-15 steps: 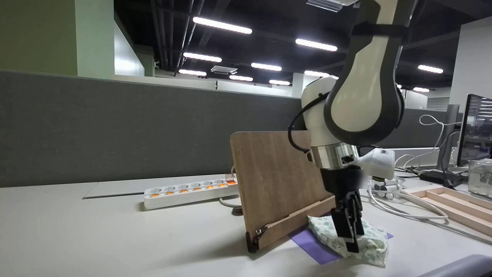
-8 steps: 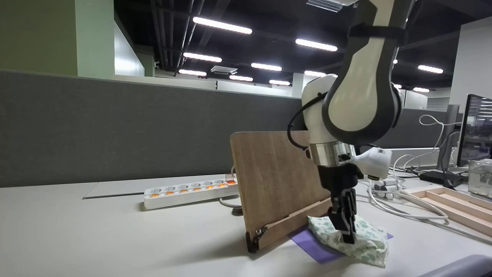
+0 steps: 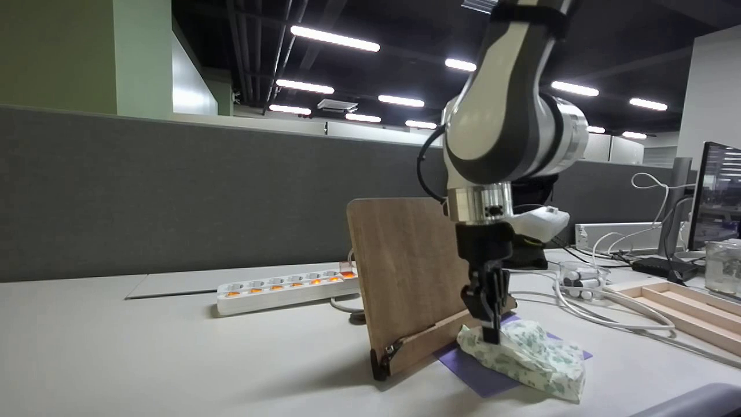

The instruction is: Hang the cloth on the brown object

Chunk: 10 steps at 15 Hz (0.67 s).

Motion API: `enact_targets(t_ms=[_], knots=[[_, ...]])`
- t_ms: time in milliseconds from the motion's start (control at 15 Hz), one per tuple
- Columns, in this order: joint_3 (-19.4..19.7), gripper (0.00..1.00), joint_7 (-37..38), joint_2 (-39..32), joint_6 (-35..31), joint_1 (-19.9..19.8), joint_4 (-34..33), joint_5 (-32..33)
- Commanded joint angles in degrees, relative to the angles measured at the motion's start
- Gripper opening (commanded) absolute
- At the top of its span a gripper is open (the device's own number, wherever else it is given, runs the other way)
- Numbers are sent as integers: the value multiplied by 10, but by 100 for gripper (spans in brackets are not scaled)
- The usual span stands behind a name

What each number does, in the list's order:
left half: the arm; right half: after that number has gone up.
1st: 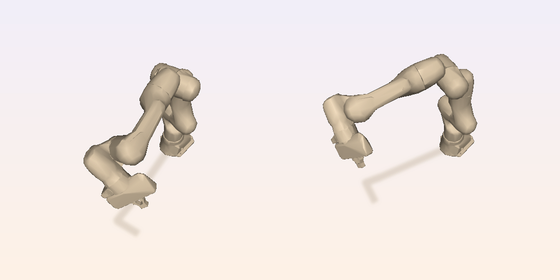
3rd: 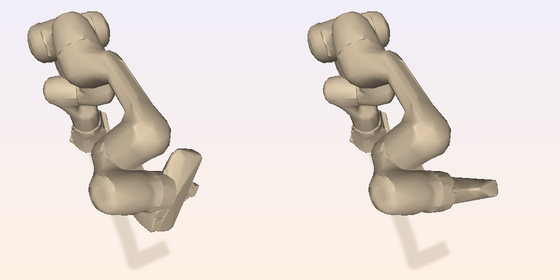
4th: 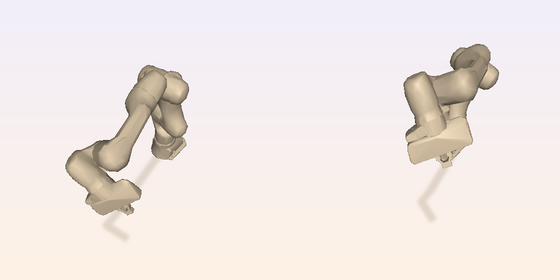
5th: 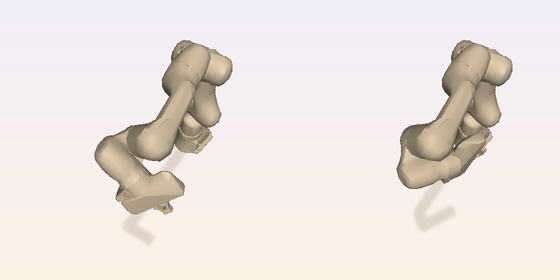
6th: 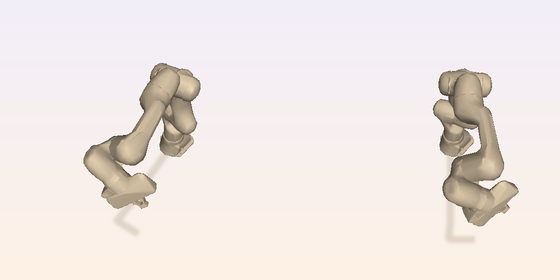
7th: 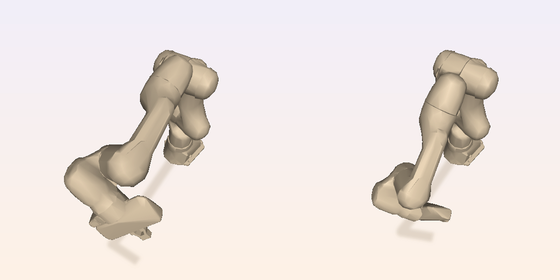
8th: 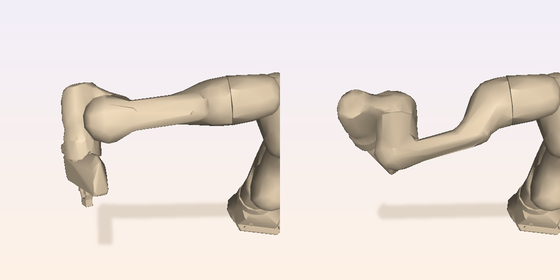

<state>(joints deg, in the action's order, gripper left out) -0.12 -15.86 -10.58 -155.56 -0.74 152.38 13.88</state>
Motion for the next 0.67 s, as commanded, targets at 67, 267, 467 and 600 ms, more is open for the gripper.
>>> enact_targets(t_ms=[67,267,467,600], knots=[[-38,1,-64,87,64,1,-34,-91],[-38,1,-67,134,98,16,-70,-105],[-32,1,-65,155,128,26,-118,-113],[-29,1,-63,153,141,29,-153,-118]])
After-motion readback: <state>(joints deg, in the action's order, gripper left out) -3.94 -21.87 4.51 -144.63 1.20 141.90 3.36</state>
